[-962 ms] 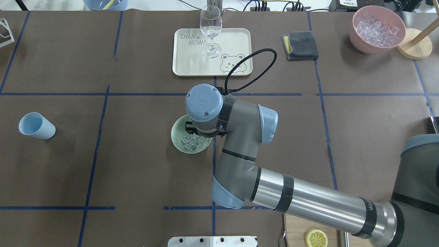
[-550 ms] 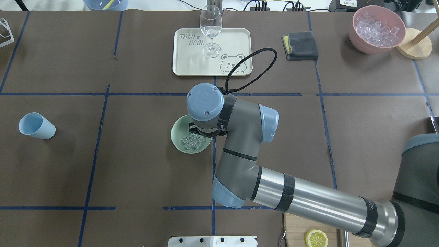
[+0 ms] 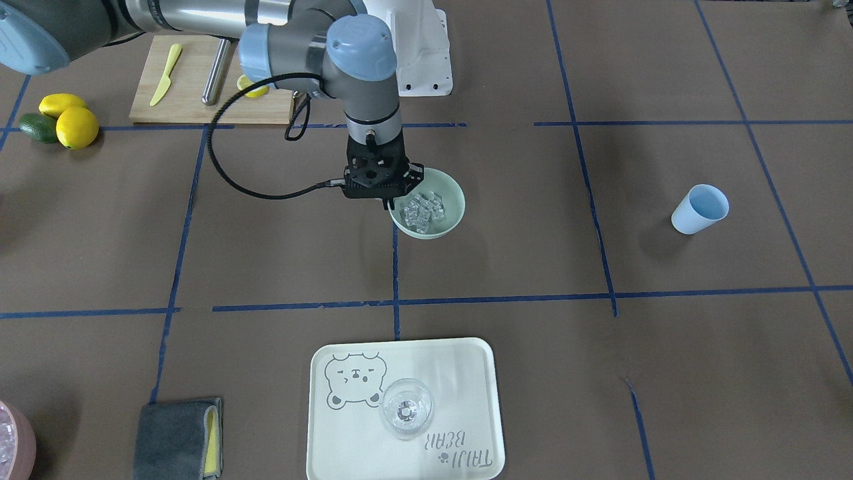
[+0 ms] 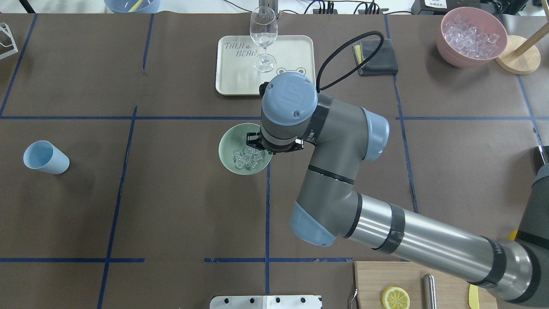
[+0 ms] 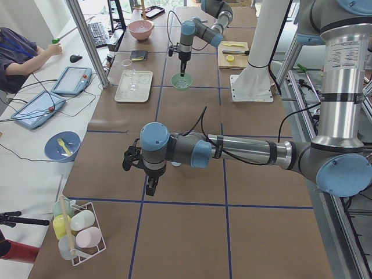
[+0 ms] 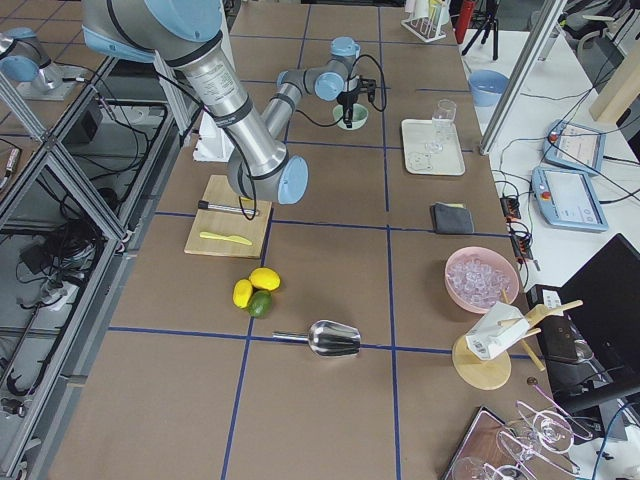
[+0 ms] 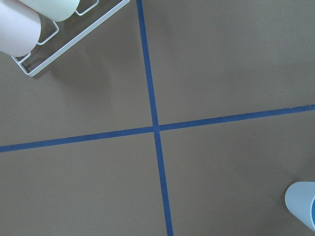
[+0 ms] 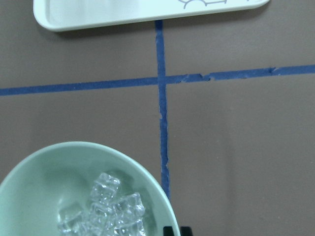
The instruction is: Pour ice into bowl
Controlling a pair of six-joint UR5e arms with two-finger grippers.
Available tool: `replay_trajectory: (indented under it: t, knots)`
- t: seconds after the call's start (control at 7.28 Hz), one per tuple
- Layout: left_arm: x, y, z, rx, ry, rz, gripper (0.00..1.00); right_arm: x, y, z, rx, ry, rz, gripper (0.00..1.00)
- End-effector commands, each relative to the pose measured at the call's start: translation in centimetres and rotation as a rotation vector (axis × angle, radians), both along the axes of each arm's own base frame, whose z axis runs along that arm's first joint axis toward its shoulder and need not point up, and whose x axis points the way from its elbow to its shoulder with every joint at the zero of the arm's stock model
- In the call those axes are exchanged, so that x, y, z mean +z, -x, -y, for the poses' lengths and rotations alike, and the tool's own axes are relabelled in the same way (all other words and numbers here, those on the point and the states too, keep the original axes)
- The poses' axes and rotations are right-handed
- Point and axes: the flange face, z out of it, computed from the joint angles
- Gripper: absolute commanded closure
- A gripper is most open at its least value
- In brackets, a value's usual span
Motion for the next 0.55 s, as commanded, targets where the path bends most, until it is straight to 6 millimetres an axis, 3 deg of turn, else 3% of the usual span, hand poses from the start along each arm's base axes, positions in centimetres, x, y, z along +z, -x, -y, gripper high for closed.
replay_trajectory:
  t: [0.0, 0.27, 0.41]
  knots:
    - [-0.1, 0.0, 0.1, 0.000, -0.001, -0.001, 0.00, 1.0, -8.7, 0.4, -0.026, -0.079, 0.068, 1.00]
    - [-0.1, 0.0, 0.1, 0.000, -0.001, -0.001, 0.00, 8.8, -14.9, 3.4, -0.123, -0.136, 0.032, 1.00]
    - [-0.1, 0.0, 0.1, 0.000, -0.001, 0.000, 0.00, 15.4, -19.3, 4.0, -0.151, -0.188, 0.045, 1.00]
